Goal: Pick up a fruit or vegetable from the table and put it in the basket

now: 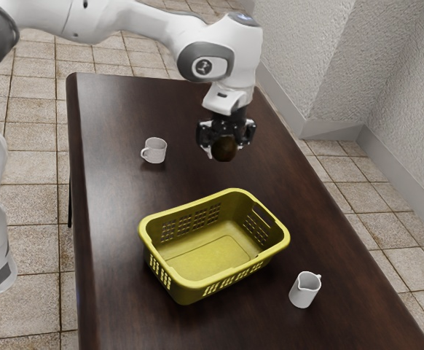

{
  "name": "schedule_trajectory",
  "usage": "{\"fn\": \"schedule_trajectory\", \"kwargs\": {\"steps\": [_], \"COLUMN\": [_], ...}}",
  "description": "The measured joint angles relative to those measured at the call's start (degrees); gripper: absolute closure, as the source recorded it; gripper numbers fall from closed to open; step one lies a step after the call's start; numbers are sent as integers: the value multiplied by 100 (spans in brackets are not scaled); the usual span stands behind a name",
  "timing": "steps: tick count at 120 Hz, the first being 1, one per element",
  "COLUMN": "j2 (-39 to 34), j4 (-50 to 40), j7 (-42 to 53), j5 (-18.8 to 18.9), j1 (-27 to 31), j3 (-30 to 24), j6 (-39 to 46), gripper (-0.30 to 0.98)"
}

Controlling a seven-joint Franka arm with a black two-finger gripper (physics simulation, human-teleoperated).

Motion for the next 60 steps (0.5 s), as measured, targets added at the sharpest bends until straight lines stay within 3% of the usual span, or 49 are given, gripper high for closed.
{"fn": "schedule_trajectory", "kwargs": {"steps": [29, 43, 60], "j2": [229, 841, 1006], "j4": [610, 1124, 1249], "j7": [-365, -547, -724], "j5": [-6, 2, 12], "j1": [-85, -211, -421], "j3": [-1999, -2334, -2419], "j6": [-268, -311, -336], "gripper": [46, 47, 48]}}
